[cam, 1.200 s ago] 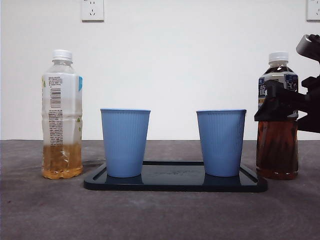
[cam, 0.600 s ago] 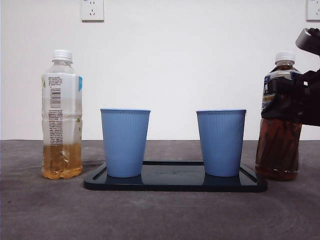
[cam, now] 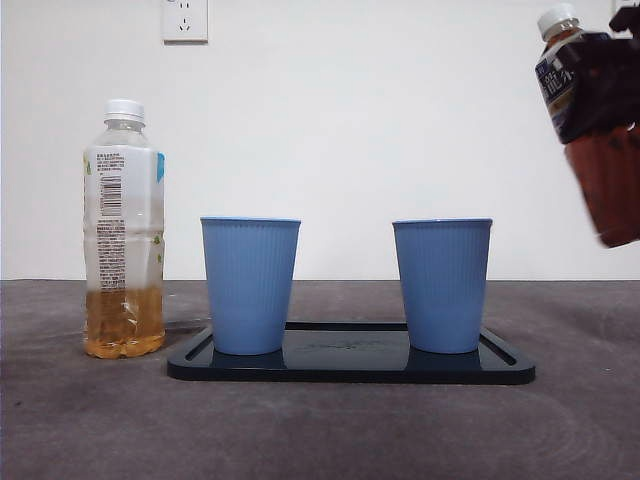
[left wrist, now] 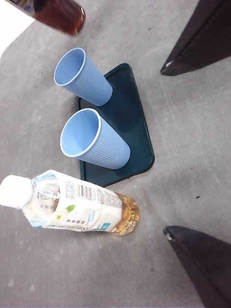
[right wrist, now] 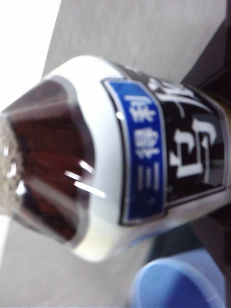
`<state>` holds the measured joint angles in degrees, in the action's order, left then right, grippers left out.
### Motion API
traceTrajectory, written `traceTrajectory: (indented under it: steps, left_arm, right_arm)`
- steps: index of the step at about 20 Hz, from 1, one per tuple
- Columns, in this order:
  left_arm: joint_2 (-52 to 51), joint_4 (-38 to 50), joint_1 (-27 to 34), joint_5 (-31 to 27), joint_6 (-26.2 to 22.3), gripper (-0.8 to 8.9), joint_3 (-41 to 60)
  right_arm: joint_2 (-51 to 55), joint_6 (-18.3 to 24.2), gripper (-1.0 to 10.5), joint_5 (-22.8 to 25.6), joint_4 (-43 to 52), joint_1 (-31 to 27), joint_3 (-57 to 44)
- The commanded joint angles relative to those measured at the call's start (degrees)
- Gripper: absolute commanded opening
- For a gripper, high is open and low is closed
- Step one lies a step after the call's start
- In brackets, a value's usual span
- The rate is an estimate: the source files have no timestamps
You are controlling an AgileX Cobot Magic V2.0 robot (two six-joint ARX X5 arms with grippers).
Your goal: Pour the drink into the cup
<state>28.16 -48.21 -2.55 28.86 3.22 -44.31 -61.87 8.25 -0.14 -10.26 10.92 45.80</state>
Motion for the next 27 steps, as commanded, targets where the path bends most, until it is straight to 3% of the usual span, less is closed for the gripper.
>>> traceTrajectory:
  steps: [1,7,14,21,27]
  left_arm:
    - [0.2,0.5,-0.2,0.3,-1.1,5.0,-1.2]
    - [0.2,0.5,-0.3,0.3,-1.1,5.0,-1.2]
    - [0.2,0.2,-1.9,0.3,-1.1,5.0,-1.2]
    - [0.2,0.1,-2.1,0.3,-1.1,5.0,-1.2]
    - [0.2,0.0,-3.1,0.3,-1.1,5.0,-1.2]
  right_arm:
    - [0.0,12.7,1.2,4.9,-4.9,1.9,6.5]
    - [-2.6,27.3,1.2,18.5,-15.0,8.3,13.9]
    - [-8.3,41.7,1.2,33.6,-17.2,14.8,14.3]
    - [-14.3,52.2,1.2,41.9,-16.8,18.9,14.3]
    - [-16.9,56.2,1.2,44.8,-16.6,21.0,14.3]
